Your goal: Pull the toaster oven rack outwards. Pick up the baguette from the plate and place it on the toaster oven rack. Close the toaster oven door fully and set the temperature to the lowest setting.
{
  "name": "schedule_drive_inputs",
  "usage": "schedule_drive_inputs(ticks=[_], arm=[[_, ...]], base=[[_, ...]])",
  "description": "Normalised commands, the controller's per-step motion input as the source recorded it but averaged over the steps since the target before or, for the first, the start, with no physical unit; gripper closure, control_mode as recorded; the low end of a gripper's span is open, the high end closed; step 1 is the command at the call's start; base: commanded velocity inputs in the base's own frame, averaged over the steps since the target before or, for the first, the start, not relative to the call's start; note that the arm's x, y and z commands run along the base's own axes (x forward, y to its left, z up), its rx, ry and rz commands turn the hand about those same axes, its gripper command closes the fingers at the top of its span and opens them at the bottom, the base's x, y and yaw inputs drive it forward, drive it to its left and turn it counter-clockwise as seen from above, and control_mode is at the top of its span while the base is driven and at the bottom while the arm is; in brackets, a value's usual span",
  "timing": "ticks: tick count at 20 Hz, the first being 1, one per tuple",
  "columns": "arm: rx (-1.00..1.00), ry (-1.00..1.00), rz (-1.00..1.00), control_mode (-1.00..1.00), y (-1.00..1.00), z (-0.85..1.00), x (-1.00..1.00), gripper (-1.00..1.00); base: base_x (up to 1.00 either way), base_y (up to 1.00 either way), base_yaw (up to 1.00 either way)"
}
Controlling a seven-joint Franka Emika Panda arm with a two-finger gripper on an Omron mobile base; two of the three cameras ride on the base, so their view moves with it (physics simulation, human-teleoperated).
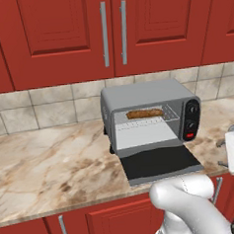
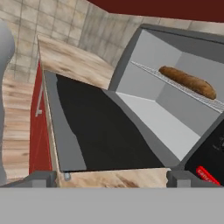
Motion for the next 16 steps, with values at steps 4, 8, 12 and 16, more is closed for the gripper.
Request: schedule_drive_inputs(ticks=[4, 8, 12, 16], arm=[[0.0, 0.0, 0.0, -1.0, -0.07, -0.24, 0.25, -1.0], [-0.01, 0.0, 0.0, -1.0, -0.06, -0.25, 0.21, -1.0], [-0.05, 0.0, 0.0, -1.0, -0.02, -0.24, 0.14, -1.0], [-0.06, 0.0, 0.0, -1.0, -0.03, -0.16, 0.09, -1.0]], base=[[0.0, 0.0, 0.0], [0.0, 0.0, 0.0], [0.0, 0.0, 0.0], [0.0, 0.0, 0.0]])
